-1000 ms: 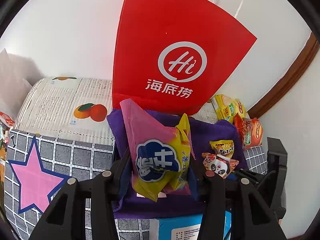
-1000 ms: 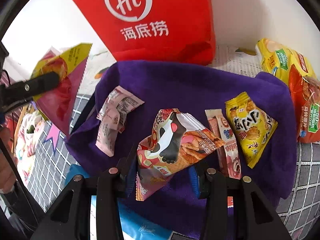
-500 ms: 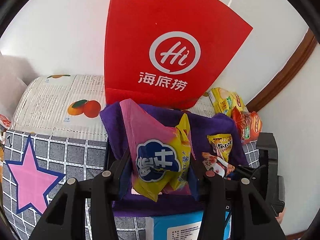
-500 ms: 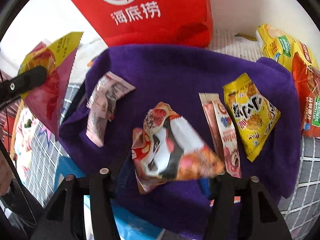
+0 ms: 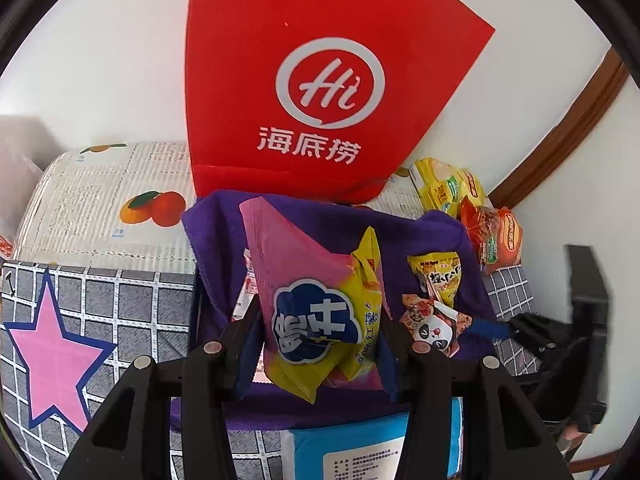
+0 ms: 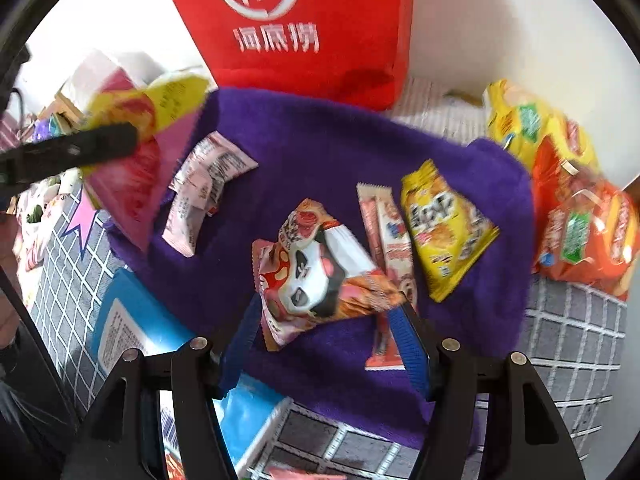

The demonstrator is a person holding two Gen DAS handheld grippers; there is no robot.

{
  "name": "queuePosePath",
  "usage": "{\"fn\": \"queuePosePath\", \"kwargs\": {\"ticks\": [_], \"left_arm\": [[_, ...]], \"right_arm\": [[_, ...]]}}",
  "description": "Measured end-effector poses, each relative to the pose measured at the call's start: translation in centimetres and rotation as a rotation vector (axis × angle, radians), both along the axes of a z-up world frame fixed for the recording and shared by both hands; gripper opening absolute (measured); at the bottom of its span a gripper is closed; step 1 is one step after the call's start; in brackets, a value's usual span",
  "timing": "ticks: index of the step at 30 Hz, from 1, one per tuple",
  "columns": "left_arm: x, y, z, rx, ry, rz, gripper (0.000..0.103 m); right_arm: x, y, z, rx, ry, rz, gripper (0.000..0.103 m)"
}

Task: Organize snacks
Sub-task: 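Lower the panda bag onto the towel and open the right tool, then lower the pink-yellow bag onto the towel and open the left tool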

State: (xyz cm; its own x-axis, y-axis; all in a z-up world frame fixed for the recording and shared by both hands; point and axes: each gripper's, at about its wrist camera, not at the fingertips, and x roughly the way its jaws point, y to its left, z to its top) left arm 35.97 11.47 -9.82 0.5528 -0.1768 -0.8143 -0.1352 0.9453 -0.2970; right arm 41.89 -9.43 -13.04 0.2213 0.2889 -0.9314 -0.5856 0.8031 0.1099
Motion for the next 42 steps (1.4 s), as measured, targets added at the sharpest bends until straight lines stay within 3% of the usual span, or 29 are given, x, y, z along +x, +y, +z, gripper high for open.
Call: {"fn": "queuePosePath", "kwargs": {"ticks": [8, 16, 22, 28, 36, 42], "left_arm": [[0.7, -1.6, -1.4, 0.019, 0.046, -0.030, 0.047], [1.3, -3.0, -3.0, 0.055, 0.091, -0.047, 0.047], [1.9, -4.3, -4.0, 0.130, 0.110, -0.058, 0.047], [2.1, -4.9, -4.3, 0.153, 0.107, -0.062, 0.048], [2.4, -5.1, -4.6, 0.163, 0.131, -0.059, 0.062], [2.0, -4.3, -3.0, 0.131, 0.093, -0.050, 0.066]], "right_arm": [[-0.2, -3.5, 5.1, 0.096, -0.135, -0.112, 0.065], [-0.3, -4.7, 6.8, 0.175, -0.223, -0.216, 0.065], [0.2, -5.8, 7.2, 0.197, -0.210, -0.289, 0.065], [0.3, -6.0, 7.1, 0.184, -0.207, -0.306, 0.065], [0.3, -5.4, 6.7, 0.160, -0.200, -0.290, 0.065], [0.0, -5.0, 6.8, 0.156, -0.211, -0.268, 0.065]]}}
